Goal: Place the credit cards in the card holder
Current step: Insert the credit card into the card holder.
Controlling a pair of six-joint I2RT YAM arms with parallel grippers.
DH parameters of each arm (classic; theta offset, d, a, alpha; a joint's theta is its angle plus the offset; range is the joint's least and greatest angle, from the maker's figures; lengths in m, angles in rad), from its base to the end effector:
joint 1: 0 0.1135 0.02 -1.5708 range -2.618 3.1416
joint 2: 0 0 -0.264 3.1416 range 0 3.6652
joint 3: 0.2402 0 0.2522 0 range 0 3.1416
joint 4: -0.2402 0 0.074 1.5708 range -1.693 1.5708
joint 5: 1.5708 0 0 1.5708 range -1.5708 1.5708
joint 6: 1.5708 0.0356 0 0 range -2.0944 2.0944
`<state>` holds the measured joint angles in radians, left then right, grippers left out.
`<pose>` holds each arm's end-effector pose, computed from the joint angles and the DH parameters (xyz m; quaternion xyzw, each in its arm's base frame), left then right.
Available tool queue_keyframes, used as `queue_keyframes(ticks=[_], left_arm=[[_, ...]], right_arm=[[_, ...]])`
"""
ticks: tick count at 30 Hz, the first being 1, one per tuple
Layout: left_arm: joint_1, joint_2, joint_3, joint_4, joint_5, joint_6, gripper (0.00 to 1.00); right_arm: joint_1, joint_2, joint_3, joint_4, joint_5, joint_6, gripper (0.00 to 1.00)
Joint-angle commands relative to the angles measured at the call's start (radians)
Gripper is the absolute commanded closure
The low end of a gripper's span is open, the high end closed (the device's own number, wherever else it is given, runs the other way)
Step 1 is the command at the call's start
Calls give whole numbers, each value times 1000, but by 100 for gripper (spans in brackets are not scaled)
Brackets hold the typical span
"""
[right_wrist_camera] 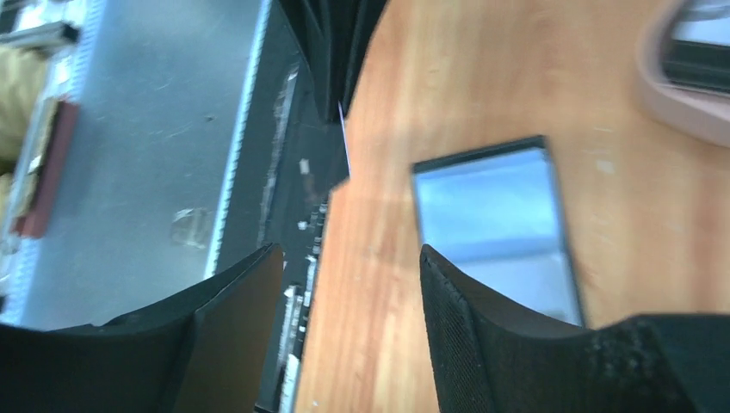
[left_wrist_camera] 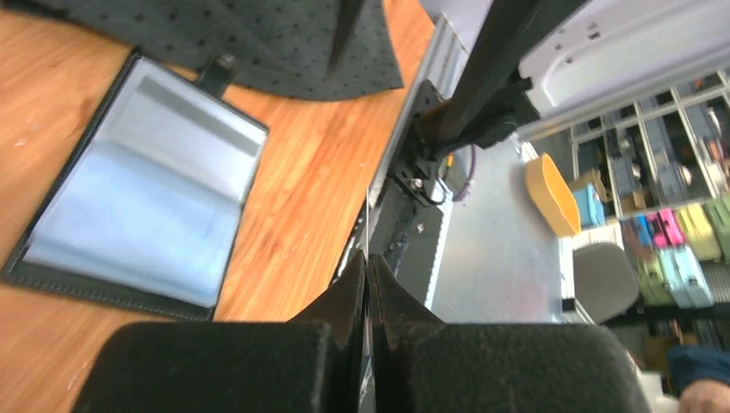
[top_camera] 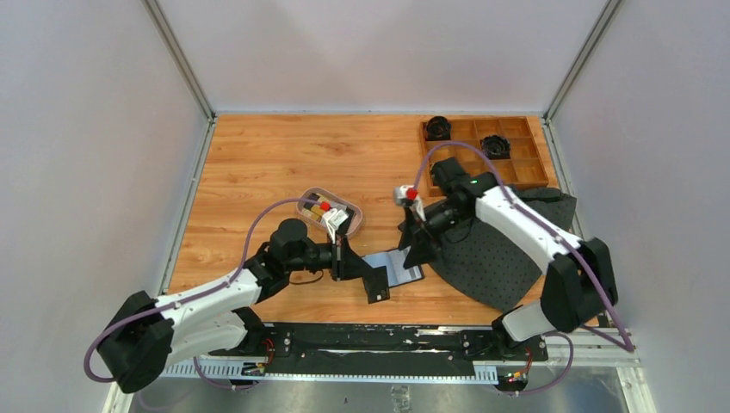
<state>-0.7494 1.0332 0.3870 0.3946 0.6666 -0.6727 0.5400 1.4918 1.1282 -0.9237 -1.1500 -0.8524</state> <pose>0.1426 -0.1628 0.2153 0.2290 0.7385 -0.5738 0.2700 0.2185 0.1689 0.2606 -0.5917 0.5882 0.5134 0.2009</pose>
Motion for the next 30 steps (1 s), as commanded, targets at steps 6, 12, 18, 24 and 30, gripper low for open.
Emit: queue_keyframes(ticks=[6,12,18,24,30], left_arm=[[-5,-55,-195,333,-290,-223,100],[-5,161,-284,736,-371,-351,100],[-15,327,-285,901,-393,-377,100],[-35,395,-287,909,-422,-358,100],[-49,438,-286,935,-430,-331,100]], right_arm=[[-210,-149,-103,41,-39,-27,39],[-210,-109,-143,142,11,10,46],[-182,-143,-212,260,69,28,47],[-175,-137,-214,236,110,-37,47],[-173,-134,-214,223,110,-61,47]])
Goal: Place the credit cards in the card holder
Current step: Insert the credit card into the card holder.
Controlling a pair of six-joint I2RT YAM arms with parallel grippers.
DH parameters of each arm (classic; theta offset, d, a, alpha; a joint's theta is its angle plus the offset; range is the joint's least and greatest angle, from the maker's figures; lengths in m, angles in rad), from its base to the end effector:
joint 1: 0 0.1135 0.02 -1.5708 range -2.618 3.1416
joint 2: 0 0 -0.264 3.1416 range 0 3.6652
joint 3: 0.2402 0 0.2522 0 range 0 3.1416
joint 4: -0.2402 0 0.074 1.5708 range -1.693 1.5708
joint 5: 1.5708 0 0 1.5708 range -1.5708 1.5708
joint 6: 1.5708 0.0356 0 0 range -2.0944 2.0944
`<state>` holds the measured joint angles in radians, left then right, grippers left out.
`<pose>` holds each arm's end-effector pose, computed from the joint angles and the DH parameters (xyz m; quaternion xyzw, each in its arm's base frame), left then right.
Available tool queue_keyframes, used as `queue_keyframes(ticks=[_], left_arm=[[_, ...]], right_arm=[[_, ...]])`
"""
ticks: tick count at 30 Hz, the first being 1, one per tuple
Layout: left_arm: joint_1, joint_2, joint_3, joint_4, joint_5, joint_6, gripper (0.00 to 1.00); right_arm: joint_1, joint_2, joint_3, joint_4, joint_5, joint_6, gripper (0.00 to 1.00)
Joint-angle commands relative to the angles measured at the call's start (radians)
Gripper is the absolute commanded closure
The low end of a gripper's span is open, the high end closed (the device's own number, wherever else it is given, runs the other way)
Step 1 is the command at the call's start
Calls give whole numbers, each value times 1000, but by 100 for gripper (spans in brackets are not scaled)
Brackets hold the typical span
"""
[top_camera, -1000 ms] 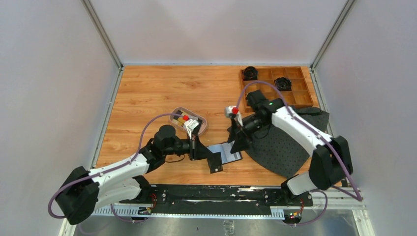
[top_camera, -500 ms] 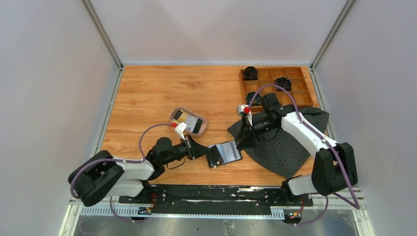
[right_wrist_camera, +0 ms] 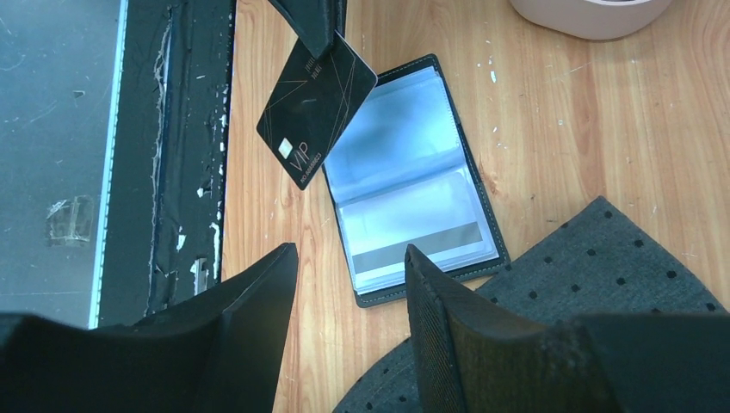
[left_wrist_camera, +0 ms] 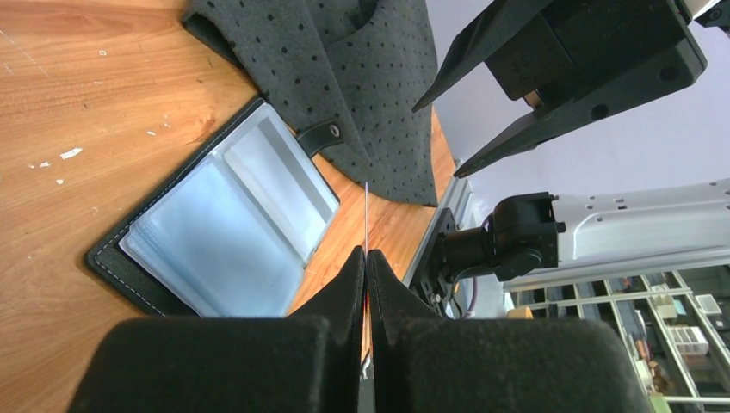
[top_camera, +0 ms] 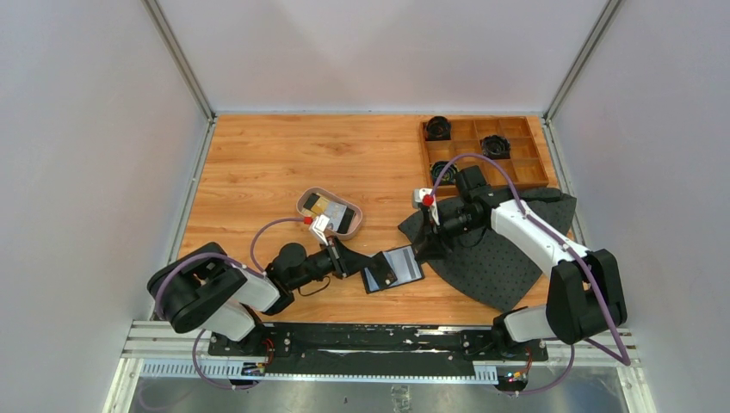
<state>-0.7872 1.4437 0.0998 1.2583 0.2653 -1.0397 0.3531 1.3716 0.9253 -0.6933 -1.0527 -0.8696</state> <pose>0.1402 -0.1540 0.1409 -0.0032 0.7357 -0.5901 0.3324 0.2266 0.1165 0.2374 -0.5728 0.6300 0.4272 0.3042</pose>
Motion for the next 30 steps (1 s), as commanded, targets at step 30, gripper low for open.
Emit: queue_keyframes(ticks=[30], left_arm=[[-17,214,71,25,-157,3,100]], right_arm=[[26,31,10,-24,60,-34,48]])
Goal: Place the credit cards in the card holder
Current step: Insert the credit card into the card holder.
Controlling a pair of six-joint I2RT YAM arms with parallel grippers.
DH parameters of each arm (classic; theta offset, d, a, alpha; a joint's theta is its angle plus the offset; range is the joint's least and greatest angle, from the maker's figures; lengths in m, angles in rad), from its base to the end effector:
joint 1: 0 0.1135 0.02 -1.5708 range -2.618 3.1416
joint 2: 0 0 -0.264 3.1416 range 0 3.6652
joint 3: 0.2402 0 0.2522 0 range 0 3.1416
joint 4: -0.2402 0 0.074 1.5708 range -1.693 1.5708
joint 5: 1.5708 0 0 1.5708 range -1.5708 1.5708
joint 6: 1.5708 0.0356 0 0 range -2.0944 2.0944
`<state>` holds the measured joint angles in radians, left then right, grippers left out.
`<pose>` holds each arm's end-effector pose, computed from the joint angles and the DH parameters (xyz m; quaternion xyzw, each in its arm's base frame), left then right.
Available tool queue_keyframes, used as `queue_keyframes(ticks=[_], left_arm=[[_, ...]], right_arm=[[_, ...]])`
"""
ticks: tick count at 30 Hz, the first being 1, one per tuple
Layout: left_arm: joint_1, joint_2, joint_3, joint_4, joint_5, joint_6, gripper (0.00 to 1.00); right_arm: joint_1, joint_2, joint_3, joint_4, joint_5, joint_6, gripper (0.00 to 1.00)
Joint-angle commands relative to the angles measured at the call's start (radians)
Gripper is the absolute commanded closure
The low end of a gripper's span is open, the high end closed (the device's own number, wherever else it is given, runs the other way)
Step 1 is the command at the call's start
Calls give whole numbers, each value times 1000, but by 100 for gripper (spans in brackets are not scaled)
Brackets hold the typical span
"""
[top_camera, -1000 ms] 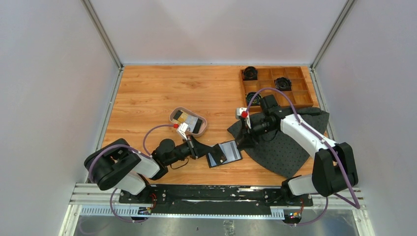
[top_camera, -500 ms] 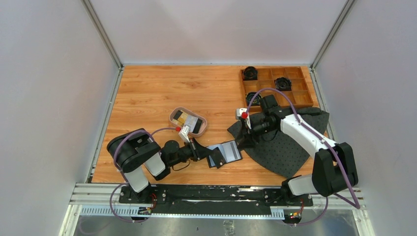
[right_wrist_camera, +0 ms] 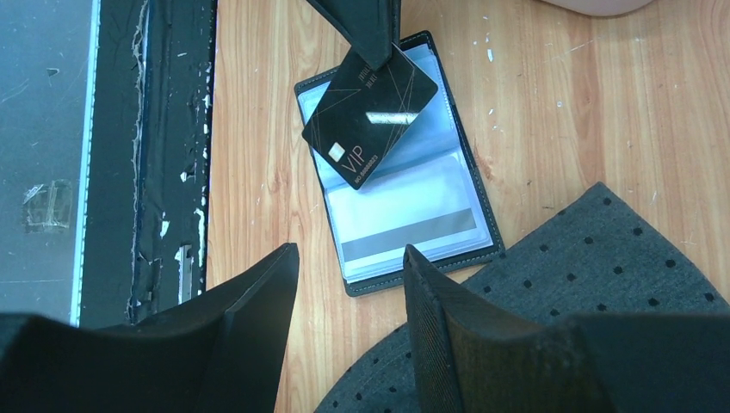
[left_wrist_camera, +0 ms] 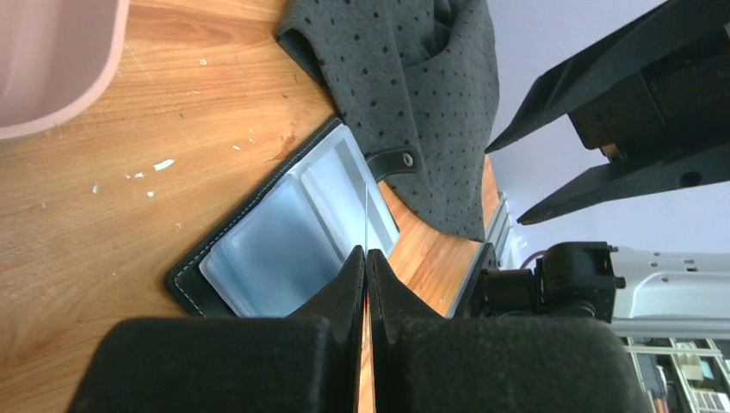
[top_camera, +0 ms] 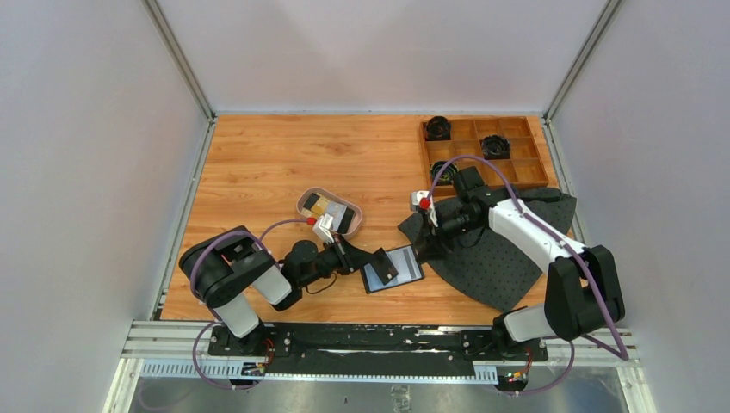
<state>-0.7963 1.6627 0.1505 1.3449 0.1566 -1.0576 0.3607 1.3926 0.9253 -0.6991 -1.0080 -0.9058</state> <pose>0.1542 -0.1655 0.1172 -0.0491 0.7615 -0.5506 0.3385 0.2285 0.1184 0.2310 -0.5858 0.6341 0.4083 0.2967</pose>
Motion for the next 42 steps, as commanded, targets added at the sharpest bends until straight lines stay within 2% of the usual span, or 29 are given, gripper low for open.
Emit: queue_keyframes(ticks=[1,6,16,27,42], left_arm=[[-7,0,25,-72,-46,21,100],[-7,2,25,-85,-51,13,100],[-24,-37,60,-239,-54,33,100],[-27,-38,83,-312,-60,32,100],[-32,-36,129,-413,-61,50,100]], right_arm=[[18,13,10,-19,21,3,48],[22,27,15,-17,48,15,49],[81,92,17,10,144,52,50],[148,219,59,32,336,144,69],[195,323,93,26,457,209,72]])
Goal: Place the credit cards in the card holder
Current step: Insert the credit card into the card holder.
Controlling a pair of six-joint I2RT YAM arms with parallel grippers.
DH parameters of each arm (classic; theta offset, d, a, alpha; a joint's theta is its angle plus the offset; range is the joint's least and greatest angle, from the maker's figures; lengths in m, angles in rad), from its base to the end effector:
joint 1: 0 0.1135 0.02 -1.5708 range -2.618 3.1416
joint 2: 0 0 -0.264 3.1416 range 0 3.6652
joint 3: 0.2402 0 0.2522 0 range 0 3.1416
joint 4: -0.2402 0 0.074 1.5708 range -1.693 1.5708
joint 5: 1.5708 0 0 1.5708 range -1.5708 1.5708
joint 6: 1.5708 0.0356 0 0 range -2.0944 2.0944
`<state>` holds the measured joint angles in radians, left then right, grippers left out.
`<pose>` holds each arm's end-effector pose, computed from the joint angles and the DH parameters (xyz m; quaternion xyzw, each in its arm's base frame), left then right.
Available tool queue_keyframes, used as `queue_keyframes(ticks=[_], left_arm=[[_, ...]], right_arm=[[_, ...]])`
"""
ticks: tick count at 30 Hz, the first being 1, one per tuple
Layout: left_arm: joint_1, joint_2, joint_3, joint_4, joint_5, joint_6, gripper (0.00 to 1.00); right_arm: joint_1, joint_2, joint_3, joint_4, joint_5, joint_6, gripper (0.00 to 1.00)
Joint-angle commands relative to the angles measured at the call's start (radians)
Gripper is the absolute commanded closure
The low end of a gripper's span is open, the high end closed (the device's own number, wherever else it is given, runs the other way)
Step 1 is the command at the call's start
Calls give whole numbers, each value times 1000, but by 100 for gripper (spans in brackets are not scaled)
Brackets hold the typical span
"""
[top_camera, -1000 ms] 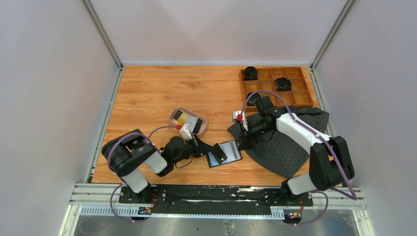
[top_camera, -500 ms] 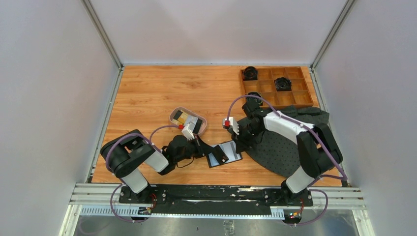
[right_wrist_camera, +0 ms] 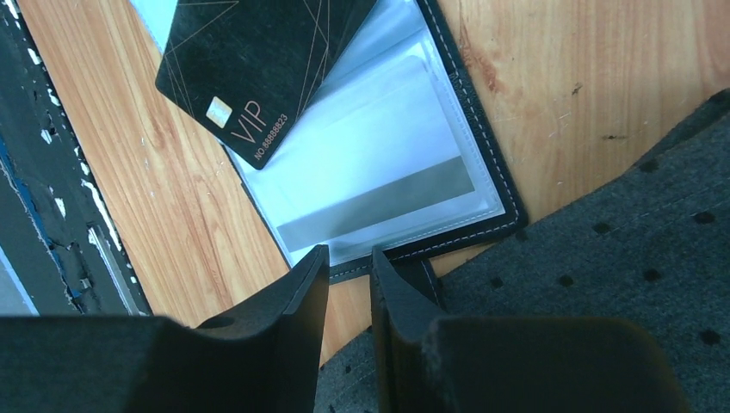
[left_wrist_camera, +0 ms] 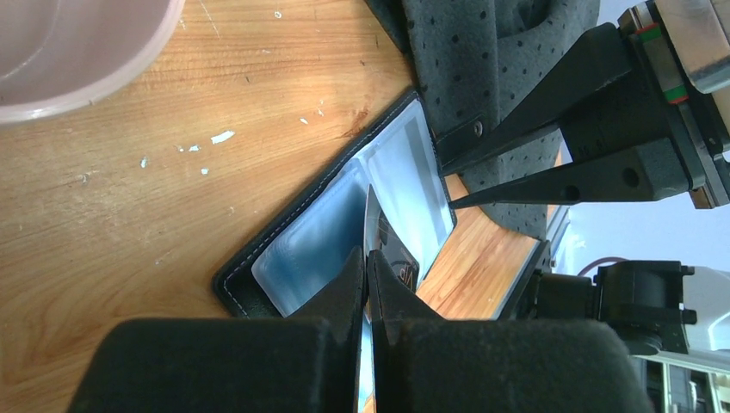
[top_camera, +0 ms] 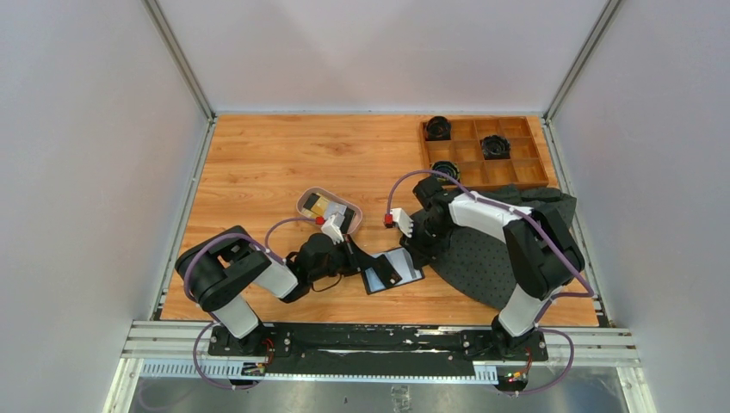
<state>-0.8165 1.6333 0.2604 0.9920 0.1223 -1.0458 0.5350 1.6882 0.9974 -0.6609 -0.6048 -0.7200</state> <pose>0.1646 -0.1815 0.1080 -0.0605 0.8251 -0.4790 0.2933 0.2481 0.1706 0.1650 -0.5835 0.7490 0.2851 0.1313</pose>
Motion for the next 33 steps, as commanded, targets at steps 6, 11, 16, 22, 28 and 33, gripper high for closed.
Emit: queue_keyframes(ticks=[6,11,16,22,28,33], left_arm=[[-15,6,45,-107,-19,44,100],[-16,6,60,-153,-18,44,100],[-20,-30,53,-195,-41,48,100],[-23,-114,85,-332,-81,116,100],[-28,-68,114,-337,-67,122,100],[-32,-59,118,-337,-67,117,100]], right_arm=[[27,38,27,-17,60,30,72],[31,42,30,-21,61,31,73],[32,42,31,-20,62,33,73],[34,44,33,-21,63,36,73],[35,45,36,-24,68,39,73],[36,45,38,-25,68,40,73]])
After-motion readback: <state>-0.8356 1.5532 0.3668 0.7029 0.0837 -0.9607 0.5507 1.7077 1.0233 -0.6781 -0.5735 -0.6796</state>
